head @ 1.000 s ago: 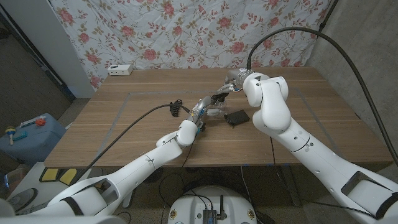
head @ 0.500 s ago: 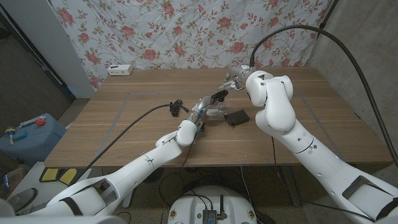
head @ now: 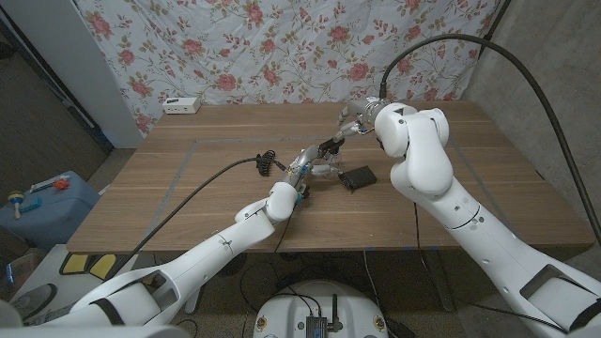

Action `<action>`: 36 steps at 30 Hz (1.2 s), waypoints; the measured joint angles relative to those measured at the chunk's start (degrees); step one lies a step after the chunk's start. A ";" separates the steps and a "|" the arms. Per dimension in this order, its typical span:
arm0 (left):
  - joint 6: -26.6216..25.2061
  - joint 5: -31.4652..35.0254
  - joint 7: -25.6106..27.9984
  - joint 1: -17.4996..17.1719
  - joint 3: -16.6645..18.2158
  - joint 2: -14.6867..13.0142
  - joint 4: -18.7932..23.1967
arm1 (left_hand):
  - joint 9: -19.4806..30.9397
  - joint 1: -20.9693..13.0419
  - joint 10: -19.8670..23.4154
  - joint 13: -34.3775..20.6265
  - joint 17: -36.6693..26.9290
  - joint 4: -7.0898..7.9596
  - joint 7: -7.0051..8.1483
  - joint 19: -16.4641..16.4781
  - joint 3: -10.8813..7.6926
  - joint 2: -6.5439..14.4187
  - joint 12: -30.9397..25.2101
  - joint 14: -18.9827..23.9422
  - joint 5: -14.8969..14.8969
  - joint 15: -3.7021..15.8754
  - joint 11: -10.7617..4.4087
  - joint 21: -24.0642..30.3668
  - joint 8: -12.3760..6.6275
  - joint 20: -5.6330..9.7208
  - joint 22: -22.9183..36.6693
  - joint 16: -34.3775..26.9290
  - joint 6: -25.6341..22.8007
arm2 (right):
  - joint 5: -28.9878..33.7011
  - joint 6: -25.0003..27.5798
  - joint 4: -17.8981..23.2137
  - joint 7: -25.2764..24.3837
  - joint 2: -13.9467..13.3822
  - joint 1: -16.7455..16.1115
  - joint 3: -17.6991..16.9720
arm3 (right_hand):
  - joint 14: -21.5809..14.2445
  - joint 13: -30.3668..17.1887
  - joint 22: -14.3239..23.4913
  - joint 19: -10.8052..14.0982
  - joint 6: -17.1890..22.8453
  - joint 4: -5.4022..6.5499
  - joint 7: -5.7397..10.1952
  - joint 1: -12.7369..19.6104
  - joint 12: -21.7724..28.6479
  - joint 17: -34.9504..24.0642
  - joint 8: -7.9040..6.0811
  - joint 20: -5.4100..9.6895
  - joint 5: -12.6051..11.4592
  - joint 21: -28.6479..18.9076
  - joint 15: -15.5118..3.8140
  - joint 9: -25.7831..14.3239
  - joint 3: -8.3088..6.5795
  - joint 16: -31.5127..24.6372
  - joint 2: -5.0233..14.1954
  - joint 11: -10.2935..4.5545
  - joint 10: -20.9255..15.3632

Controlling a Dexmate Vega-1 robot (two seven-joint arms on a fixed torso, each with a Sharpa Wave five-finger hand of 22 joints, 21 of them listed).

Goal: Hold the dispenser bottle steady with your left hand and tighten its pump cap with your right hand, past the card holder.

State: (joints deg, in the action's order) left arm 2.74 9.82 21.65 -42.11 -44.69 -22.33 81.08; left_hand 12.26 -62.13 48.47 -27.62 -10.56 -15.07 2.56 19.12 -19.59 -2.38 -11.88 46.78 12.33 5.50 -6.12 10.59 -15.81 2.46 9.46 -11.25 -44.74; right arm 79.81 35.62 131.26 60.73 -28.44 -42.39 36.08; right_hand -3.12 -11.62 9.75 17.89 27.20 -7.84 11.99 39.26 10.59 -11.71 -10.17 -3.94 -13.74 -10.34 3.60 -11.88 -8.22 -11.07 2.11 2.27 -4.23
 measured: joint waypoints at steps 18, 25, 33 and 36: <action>-0.27 0.06 0.25 0.00 0.02 0.11 0.05 | 0.00 0.01 -0.01 0.00 0.02 -0.24 0.00 0.00 -0.24 -0.01 0.00 -0.01 0.00 0.00 -0.01 0.00 -0.12 0.00 0.00 0.00 0.00 | 0.66 -2.04 -0.57 3.21 0.02 0.38 0.39 | 3.78 0.00 0.00 -3.15 -10.96 -0.70 0.20 1.40 -0.22 -0.01 0.09 -1.73 0.00 0.00 1.72 -0.26 -0.24 0.09 -1.42 -0.23 5.47; -0.25 0.14 0.24 0.16 -0.01 0.14 0.02 | 0.00 0.09 -0.01 0.00 0.03 -0.24 0.00 0.00 -0.24 -0.09 0.01 -0.01 0.00 0.00 -0.01 0.00 -0.12 0.00 0.00 0.00 0.00 | 1.08 -2.18 -1.32 3.25 0.62 0.24 0.97 | 3.78 0.01 0.00 -3.15 -9.78 -0.22 0.11 0.71 0.23 -0.16 -0.74 -1.73 0.00 0.00 1.72 -0.26 0.24 0.01 -2.10 -0.22 5.46; -0.05 0.16 0.16 0.54 -0.09 0.23 -0.35 | 0.00 0.24 -0.01 -0.01 0.01 -0.24 0.00 0.00 -0.24 -0.24 0.04 -0.01 0.00 0.00 -0.02 0.00 -0.10 0.00 0.00 -0.01 0.00 | 2.55 -2.94 -2.37 2.73 1.36 -0.09 1.52 | 3.55 0.01 0.00 -2.73 -8.62 0.20 -0.67 -0.34 0.45 -0.16 -1.49 -1.74 0.00 -0.30 1.50 -0.26 0.66 -0.20 -2.19 0.00 5.23; -0.02 0.16 0.13 0.54 -0.09 0.23 -0.35 | 0.00 0.30 -0.01 -0.01 0.01 -0.24 0.00 0.00 -0.24 -0.30 0.05 -0.01 0.00 0.00 -0.02 0.00 -0.07 0.00 0.00 -0.01 0.00 | 2.55 -2.94 -2.70 2.73 1.62 -0.21 1.62 | 3.32 0.01 0.00 -2.58 -7.74 0.42 -0.92 -0.71 0.68 -0.16 -1.92 -1.60 0.00 -0.30 1.28 -0.26 0.88 -0.64 -2.39 0.08 4.72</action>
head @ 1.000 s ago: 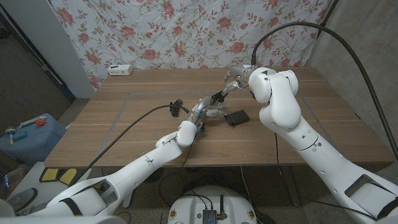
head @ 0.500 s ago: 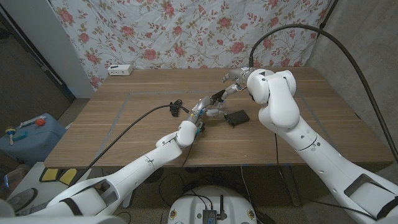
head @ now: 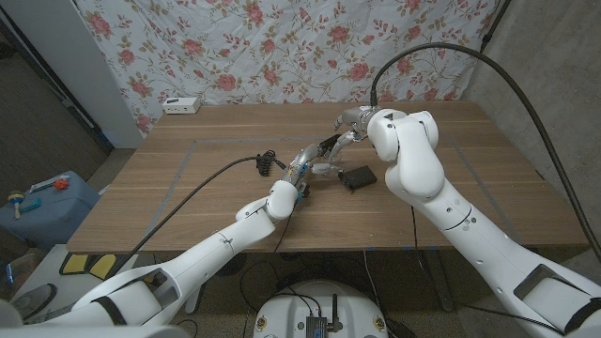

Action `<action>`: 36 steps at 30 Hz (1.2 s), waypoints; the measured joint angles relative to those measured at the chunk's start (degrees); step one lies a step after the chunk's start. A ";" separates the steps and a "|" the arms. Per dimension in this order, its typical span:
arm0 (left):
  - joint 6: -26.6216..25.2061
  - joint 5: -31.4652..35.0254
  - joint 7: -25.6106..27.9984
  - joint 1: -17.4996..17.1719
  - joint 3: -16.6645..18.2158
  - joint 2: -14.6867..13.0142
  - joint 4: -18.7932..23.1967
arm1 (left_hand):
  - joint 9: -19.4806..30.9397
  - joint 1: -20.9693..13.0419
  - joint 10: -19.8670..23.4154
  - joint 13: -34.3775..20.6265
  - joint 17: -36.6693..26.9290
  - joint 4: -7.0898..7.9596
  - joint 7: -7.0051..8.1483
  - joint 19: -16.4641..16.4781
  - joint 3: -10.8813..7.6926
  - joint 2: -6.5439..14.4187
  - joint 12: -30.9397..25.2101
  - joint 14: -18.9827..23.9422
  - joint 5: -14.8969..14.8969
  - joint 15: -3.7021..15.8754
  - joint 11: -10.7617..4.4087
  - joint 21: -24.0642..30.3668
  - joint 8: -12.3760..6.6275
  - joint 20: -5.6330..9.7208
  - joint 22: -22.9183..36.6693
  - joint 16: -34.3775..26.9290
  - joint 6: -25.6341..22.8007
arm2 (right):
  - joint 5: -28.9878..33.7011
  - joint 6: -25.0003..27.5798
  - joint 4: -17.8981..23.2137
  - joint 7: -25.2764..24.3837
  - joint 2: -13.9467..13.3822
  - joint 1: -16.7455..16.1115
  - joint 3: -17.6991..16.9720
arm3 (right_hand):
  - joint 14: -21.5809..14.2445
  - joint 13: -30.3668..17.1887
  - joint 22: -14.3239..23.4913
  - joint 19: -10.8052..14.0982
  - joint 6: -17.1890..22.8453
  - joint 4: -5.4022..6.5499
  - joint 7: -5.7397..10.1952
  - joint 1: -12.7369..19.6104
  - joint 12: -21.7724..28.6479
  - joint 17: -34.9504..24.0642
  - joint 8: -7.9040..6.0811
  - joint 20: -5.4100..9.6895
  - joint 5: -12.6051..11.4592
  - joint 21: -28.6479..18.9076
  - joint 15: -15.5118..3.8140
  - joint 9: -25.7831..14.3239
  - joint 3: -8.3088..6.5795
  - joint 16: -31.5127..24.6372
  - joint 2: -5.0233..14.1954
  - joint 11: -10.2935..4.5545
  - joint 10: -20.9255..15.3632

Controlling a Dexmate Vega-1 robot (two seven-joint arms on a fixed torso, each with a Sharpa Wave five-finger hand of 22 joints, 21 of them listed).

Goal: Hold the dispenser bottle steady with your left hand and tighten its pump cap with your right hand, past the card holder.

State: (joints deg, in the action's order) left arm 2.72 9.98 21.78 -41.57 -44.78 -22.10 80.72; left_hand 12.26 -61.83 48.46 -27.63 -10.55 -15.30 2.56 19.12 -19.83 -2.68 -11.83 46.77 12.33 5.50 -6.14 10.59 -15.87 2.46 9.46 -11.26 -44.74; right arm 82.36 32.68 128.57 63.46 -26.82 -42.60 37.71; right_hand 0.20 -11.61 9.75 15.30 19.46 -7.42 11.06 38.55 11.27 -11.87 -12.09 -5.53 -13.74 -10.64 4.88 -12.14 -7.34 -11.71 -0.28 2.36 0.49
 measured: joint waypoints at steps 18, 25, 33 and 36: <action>0.02 -0.13 -0.15 0.16 -0.12 0.20 -0.34 | 0.00 0.09 -0.01 0.29 0.00 0.00 0.00 0.00 0.00 -0.09 -0.05 0.00 0.00 0.00 -0.01 0.00 0.08 0.00 0.00 0.00 0.00 | 1.21 -0.09 -1.92 -2.93 1.23 -0.58 0.10 | -1.96 0.01 0.00 1.65 7.68 0.40 -0.07 -1.17 0.88 0.01 -2.76 1.04 0.00 -0.44 -0.70 -0.27 0.39 -0.40 0.16 0.10 -2.76; 0.02 -0.20 -0.15 0.23 -0.19 0.38 -0.59 | 0.00 0.09 -0.01 0.29 0.01 0.00 0.00 0.00 0.00 -0.09 -0.05 0.00 0.00 0.00 -0.01 0.00 -0.04 0.00 0.00 0.00 0.00 | 1.20 0.53 -2.48 -4.20 1.46 -0.70 0.16 | -2.88 0.01 0.00 2.88 10.26 0.63 -0.60 -1.72 1.27 0.01 -3.57 1.04 0.00 -0.44 -1.00 -0.27 0.63 -0.83 0.38 0.01 -4.32; 0.02 -0.22 -0.13 0.29 -0.29 0.51 -0.78 | 0.00 0.09 0.41 0.28 0.01 0.00 0.00 0.00 0.00 -0.09 -0.04 0.00 0.00 0.00 0.21 0.00 -0.05 0.00 0.00 0.00 0.00 | 1.17 1.32 -2.93 -5.34 1.60 -0.85 0.29 | -3.90 0.01 0.00 3.55 14.17 0.87 -1.03 -2.58 1.67 0.01 -4.99 1.10 0.00 -0.44 -1.40 -0.25 0.86 -1.28 0.18 0.21 -6.37; 0.00 -0.21 -0.10 0.29 -0.32 0.52 -0.79 | 0.00 0.09 0.43 0.28 0.01 0.00 0.00 0.00 0.00 -0.09 -0.03 0.00 0.00 0.00 0.19 0.00 -0.05 0.00 0.00 0.00 0.00 | 1.17 1.58 -3.07 -5.75 1.67 -0.93 0.36 | -4.31 0.01 0.00 3.89 15.87 1.02 -1.30 -2.83 1.84 0.01 -5.55 1.43 0.00 -0.44 -1.41 -0.07 1.02 -1.28 0.45 0.31 -7.30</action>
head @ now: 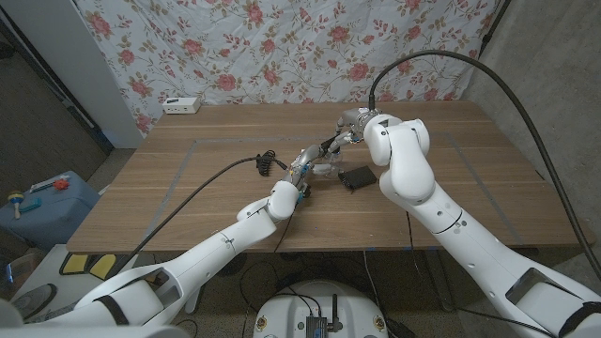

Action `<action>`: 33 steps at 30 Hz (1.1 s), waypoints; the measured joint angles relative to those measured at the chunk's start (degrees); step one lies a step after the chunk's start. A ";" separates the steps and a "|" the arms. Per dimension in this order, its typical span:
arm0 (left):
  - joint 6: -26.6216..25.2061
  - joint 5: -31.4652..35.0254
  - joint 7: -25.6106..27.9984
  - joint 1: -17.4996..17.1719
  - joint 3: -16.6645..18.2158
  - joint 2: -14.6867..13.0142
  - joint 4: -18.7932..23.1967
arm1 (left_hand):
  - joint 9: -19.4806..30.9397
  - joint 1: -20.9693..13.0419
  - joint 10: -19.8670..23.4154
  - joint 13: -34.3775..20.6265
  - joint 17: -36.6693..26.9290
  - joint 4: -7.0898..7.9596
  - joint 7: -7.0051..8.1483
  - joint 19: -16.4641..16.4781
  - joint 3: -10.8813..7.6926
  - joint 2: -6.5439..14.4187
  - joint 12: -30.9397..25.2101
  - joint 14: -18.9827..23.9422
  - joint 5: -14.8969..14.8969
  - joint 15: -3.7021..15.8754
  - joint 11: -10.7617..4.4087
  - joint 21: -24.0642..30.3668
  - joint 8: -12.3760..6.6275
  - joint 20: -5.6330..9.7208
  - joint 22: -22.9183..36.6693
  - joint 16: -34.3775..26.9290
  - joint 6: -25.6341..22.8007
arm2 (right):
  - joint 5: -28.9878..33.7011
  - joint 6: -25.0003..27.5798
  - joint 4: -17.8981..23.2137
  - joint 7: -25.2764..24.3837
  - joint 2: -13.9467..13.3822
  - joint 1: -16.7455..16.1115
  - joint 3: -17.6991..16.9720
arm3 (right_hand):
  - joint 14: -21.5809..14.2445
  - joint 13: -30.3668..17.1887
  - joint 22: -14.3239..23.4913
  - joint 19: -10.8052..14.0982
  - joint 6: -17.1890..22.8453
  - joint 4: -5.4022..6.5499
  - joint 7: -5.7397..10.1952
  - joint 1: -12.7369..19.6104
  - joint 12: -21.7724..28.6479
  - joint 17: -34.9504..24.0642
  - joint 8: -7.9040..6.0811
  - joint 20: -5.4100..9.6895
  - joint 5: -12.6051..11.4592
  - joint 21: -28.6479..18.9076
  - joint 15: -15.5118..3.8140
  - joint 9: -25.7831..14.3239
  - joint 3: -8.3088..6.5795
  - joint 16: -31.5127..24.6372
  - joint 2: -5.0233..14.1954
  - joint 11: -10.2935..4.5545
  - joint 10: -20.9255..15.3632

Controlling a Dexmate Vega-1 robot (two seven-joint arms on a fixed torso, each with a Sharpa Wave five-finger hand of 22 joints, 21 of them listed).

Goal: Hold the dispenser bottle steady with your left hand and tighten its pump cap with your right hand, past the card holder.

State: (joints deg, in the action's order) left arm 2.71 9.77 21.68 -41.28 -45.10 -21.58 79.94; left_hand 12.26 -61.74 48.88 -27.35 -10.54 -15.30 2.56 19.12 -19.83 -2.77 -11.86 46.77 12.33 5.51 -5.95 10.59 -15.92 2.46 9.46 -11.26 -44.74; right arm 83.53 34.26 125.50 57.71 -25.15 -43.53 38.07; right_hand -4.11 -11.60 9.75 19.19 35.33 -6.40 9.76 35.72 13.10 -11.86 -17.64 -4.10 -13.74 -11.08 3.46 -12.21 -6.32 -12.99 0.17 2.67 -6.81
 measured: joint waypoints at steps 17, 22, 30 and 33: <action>-0.34 -0.16 0.14 -0.17 0.04 -0.14 0.24 | 0.00 0.00 -0.04 -0.01 -0.01 -0.25 0.00 0.00 -0.25 0.00 -0.02 -0.01 0.00 0.00 0.02 0.00 0.02 0.00 0.00 0.01 0.00 | -0.09 1.19 -0.67 -1.89 0.71 -0.26 0.50 | -2.44 0.00 0.00 1.65 5.75 0.79 -1.49 -2.29 0.48 -0.29 -1.55 1.00 0.00 0.00 -0.79 0.11 0.81 -0.88 0.45 0.41 -3.45; -0.34 -0.20 0.15 -0.18 0.04 -0.13 0.26 | 0.00 0.00 -0.05 -0.01 -0.04 -0.25 0.00 0.00 -0.25 0.00 -0.02 -0.01 0.00 0.00 0.02 0.00 0.05 0.00 0.00 0.01 0.00 | -0.41 1.58 -0.87 -2.62 0.92 -0.35 0.57 | -3.60 0.00 -0.16 2.26 7.12 1.26 -2.20 -3.49 0.68 -0.29 -2.00 1.34 0.43 -0.38 -1.14 0.10 1.27 -1.21 0.45 0.63 -4.69; -0.33 -0.22 0.16 -0.18 0.06 -0.13 0.26 | 0.00 0.00 -0.08 -0.01 -0.28 -0.42 0.00 0.00 -0.42 0.00 -0.01 -0.01 0.00 0.00 0.02 0.00 0.06 0.00 0.00 0.17 0.00 | -0.62 2.81 -1.28 -4.00 1.40 -0.41 0.99 | -5.73 0.15 -0.16 3.92 9.44 1.50 -2.90 -4.33 1.11 -0.28 -3.22 1.82 0.88 -0.61 -1.83 0.36 1.52 -1.65 0.86 0.84 -7.35; -0.29 -0.23 0.15 -0.17 0.06 -0.13 0.26 | 0.00 0.00 -0.09 -0.01 -0.28 -0.41 0.00 0.00 -0.41 0.00 -0.01 -0.01 0.00 0.00 0.03 0.00 0.07 0.00 0.00 0.16 0.00 | -0.43 3.04 -1.49 -4.15 1.65 -0.41 1.26 | -6.64 0.15 -0.16 4.68 10.27 1.50 -3.73 -4.61 1.11 -0.28 -3.54 2.02 0.89 -0.61 -1.86 0.37 1.52 -1.79 1.14 1.14 -8.48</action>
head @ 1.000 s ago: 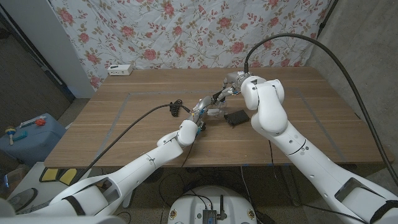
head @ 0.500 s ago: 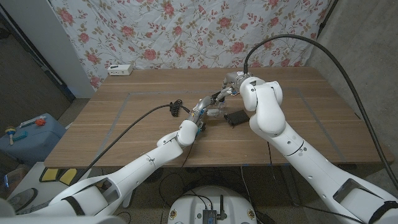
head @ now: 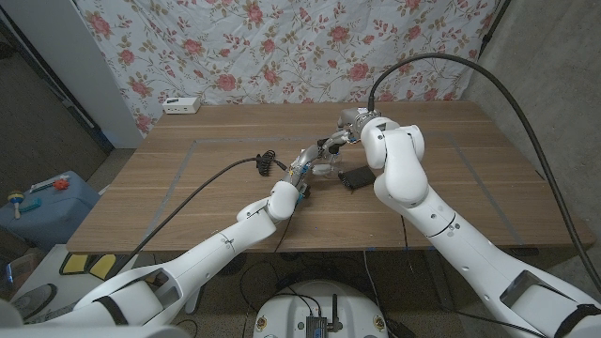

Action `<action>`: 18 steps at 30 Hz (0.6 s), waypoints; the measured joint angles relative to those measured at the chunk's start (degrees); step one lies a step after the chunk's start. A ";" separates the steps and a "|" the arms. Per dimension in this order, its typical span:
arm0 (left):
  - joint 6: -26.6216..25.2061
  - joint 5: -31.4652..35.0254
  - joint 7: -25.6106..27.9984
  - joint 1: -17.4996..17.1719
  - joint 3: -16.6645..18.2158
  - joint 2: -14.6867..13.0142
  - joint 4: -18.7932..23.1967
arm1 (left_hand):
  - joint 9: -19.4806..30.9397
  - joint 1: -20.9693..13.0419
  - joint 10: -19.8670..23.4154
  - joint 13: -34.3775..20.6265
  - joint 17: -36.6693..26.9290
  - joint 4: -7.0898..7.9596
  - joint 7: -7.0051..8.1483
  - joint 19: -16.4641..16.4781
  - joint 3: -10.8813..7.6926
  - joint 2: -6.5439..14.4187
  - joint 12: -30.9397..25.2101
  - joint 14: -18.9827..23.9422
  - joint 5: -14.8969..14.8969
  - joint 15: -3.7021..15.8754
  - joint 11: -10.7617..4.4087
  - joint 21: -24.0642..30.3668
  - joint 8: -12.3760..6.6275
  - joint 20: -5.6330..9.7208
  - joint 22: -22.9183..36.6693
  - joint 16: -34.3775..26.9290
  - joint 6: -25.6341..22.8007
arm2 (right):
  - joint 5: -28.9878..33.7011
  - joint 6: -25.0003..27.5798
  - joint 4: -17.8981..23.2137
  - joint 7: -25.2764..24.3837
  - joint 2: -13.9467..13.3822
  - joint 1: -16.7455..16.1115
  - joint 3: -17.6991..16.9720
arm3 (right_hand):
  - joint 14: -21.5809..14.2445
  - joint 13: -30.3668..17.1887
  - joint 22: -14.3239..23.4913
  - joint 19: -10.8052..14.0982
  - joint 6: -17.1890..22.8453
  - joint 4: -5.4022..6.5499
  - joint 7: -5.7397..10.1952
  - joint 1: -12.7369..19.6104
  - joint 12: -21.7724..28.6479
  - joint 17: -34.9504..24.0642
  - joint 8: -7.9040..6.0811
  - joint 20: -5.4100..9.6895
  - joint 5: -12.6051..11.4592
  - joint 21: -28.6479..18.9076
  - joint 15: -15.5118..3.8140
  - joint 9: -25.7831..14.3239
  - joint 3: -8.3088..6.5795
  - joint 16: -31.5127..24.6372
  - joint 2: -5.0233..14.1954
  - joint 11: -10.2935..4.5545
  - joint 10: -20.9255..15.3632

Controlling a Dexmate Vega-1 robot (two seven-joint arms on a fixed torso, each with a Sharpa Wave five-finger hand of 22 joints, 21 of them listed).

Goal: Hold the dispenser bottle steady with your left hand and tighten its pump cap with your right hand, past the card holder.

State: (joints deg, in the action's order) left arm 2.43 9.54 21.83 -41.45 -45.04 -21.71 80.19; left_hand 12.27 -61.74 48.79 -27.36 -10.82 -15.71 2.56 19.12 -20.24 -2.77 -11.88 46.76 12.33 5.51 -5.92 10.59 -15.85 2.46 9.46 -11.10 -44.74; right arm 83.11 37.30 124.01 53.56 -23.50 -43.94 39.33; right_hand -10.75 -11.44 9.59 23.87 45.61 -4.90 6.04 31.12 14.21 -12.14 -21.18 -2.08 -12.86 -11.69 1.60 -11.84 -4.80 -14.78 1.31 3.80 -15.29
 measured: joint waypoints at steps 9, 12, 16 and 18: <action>0.43 0.01 -0.16 0.24 0.00 0.02 -0.30 | 0.00 0.00 -0.04 -0.15 0.02 -0.15 0.00 0.00 -0.15 0.00 0.01 -0.19 0.00 0.00 0.12 0.00 0.05 0.00 0.00 -0.39 0.00 | 4.36 1.30 -1.45 -0.97 1.58 -0.10 1.24 | -2.70 0.00 0.00 1.94 4.29 0.00 -0.80 -0.54 0.44 0.00 -1.36 0.30 0.47 0.00 -0.66 0.31 0.00 -0.49 0.08 0.09 -3.16; 0.47 0.00 -0.16 0.25 0.00 0.02 -0.34 | 0.00 0.00 -0.04 -0.15 0.05 -0.15 0.00 0.00 -0.15 0.00 0.04 -0.19 0.00 0.00 0.12 0.00 0.06 0.00 0.00 -0.39 0.00 | 5.43 1.48 -1.96 -1.28 2.24 -0.31 1.50 | -3.19 0.00 0.00 2.58 5.56 0.00 -0.80 -0.91 0.66 0.01 -1.57 0.34 0.46 0.00 -0.80 0.31 0.00 -0.49 0.45 0.17 -3.89; 0.52 0.00 -0.16 0.26 0.00 0.03 -0.34 | 0.00 0.00 -0.09 -0.15 0.04 -0.15 0.00 0.00 -0.15 0.00 0.05 -0.20 0.00 0.01 0.16 0.00 0.17 0.00 0.00 -0.39 0.00 | 7.29 1.70 -2.56 -1.78 3.13 -0.62 1.68 | -4.21 -0.01 0.01 3.03 7.14 0.00 -1.23 -0.98 0.66 0.17 -1.68 0.52 0.85 0.00 -1.00 0.45 0.00 -0.71 0.53 0.18 -4.70; 0.52 -0.01 -0.16 0.26 0.00 0.03 -0.34 | 0.00 0.00 -0.14 -0.14 0.01 -0.15 0.00 0.00 -0.15 0.00 0.13 -0.20 0.00 0.01 0.21 0.00 0.22 0.00 0.00 -0.39 0.00 | 7.77 1.76 -2.82 -1.95 3.51 -0.78 1.72 | -4.45 -0.01 0.01 3.47 7.14 -0.01 -1.23 -0.98 0.66 0.17 -2.00 0.60 0.86 0.00 -1.14 0.49 0.00 -0.71 0.53 0.07 -5.21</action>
State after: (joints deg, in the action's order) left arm 2.95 9.53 21.67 -41.20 -45.04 -21.68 79.85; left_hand 12.26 -61.74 48.65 -27.50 -10.81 -15.86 2.56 19.12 -20.39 -2.77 -11.74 46.56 12.33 5.52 -5.71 10.59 -15.63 2.46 9.46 -11.49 -44.74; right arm 90.88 39.05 121.19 51.61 -19.99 -44.71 41.05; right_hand -15.20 -11.45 9.60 27.34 52.75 -4.90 4.81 30.13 14.87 -11.98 -23.18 -1.48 -12.00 -11.69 0.46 -11.35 -4.81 -15.49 1.83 3.87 -20.51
